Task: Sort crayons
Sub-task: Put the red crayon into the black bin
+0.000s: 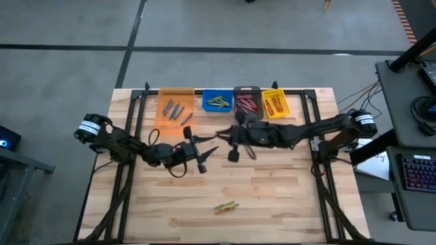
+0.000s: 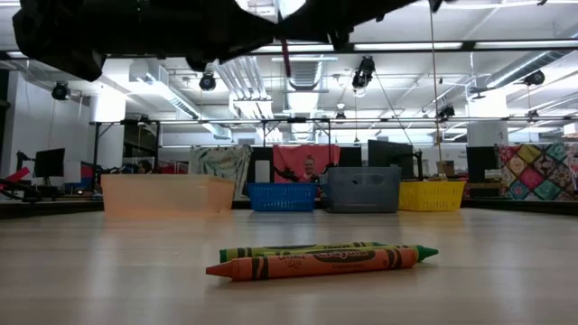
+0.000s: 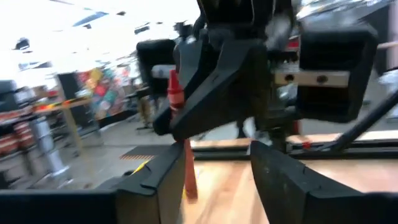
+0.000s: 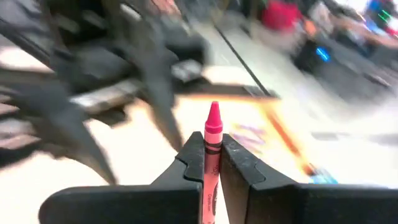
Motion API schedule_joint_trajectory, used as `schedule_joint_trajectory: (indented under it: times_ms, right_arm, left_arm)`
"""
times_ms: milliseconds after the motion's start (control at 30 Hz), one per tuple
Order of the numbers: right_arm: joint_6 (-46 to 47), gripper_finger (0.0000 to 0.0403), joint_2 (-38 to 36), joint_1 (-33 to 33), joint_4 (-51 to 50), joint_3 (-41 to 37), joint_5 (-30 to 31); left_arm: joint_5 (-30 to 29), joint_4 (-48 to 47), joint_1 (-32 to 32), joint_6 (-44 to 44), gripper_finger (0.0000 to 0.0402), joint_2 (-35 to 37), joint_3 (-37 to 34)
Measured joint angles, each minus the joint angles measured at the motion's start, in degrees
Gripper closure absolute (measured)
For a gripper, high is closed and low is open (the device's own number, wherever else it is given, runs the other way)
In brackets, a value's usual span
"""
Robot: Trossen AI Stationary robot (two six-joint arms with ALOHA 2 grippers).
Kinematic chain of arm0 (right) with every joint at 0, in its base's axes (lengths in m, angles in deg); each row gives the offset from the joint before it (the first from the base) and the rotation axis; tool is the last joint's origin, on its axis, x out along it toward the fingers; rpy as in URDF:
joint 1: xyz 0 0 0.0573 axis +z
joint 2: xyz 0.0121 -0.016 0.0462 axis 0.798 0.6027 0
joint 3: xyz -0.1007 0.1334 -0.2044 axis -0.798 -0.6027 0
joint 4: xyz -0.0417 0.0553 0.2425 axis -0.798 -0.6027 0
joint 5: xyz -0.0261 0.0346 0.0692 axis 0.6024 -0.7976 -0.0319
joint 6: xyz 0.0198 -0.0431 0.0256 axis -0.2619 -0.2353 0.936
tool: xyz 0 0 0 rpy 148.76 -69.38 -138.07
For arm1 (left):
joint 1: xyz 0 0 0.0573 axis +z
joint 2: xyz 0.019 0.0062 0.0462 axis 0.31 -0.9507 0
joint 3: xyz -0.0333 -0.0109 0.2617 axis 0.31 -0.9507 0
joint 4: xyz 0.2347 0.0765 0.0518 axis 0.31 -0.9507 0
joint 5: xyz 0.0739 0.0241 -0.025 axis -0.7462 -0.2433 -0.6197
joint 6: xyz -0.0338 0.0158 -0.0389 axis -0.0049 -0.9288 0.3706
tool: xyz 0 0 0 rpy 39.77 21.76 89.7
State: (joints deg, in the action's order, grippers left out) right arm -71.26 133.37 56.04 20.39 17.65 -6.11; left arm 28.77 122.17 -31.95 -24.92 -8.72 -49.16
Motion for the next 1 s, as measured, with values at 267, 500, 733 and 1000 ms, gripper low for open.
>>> schedule_joint_trajectory:
  times_ms: [267, 500, 733, 1000]
  right_arm:
    - [5.06, 0.0389, 0.00, -9.54, -32.20, 11.70, 8.61]
    - [13.30, 0.0390, 0.02, -24.14, -39.47, 8.20, 2.65]
    - [13.33, 0.0382, 0.02, -32.85, -24.16, -2.94, 0.17]
    - [15.72, 0.0362, 0.02, -35.41, -18.38, -7.81, -2.90]
  left_arm:
    - [-18.21, -4.46, -0.02, 0.98, 0.0224, 0.04, -0.02]
    - [-21.88, -7.95, 0.00, 2.64, 0.0224, 0.04, -0.07]
    - [-21.88, -9.76, 0.02, 3.71, 0.0231, 0.02, -0.07]
    - [-21.89, -11.66, 0.02, 4.16, 0.0243, 0.02, -0.07]
